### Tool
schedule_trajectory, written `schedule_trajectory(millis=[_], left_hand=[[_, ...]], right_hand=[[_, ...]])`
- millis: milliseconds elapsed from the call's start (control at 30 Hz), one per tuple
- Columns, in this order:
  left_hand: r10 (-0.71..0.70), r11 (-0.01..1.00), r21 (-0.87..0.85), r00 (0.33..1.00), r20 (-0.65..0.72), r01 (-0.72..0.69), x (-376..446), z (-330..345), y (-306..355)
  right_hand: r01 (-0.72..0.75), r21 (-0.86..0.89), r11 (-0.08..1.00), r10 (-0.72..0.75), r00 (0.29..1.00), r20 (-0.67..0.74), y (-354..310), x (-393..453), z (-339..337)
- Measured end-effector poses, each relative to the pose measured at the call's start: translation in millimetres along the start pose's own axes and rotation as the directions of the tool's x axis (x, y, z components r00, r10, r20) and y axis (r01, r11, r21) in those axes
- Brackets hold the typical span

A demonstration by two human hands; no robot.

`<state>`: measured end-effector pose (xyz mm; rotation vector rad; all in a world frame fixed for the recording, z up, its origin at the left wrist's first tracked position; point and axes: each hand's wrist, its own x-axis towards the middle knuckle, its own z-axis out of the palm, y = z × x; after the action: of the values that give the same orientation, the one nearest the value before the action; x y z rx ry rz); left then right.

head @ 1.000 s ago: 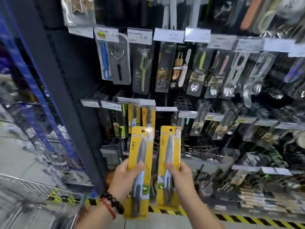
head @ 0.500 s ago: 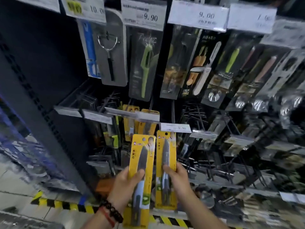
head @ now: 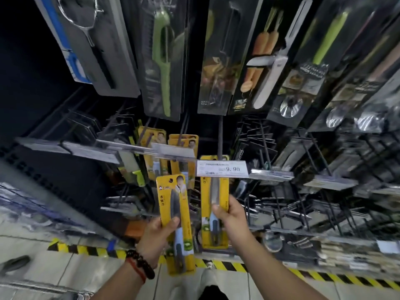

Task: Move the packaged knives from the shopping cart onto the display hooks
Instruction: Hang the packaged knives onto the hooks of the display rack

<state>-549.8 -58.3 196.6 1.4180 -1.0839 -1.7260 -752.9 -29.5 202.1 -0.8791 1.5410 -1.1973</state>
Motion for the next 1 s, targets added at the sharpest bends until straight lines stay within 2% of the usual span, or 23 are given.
schedule_trajectory(millis=[400,633,1000], left_hand=[[-0.016,0.999,-0.036,1.000,0.024,0.017,23,10,-3],[-0.028,0.996,-0.088,1.000,-0.010,0.027,24,3,-3],[-0.027,0.988,-0.154,0.997,-0.069,0.016,14,-30,-2]], right_hand=[[0.065,0.122,0.990,-0.071,0.996,0.048,11,7,-1],[0.057,0.054,0.997,-0.062,0.994,0.090,21,12,12],[0.054,0.033,0.998,-0.059,0.979,0.194,-2,34,59]])
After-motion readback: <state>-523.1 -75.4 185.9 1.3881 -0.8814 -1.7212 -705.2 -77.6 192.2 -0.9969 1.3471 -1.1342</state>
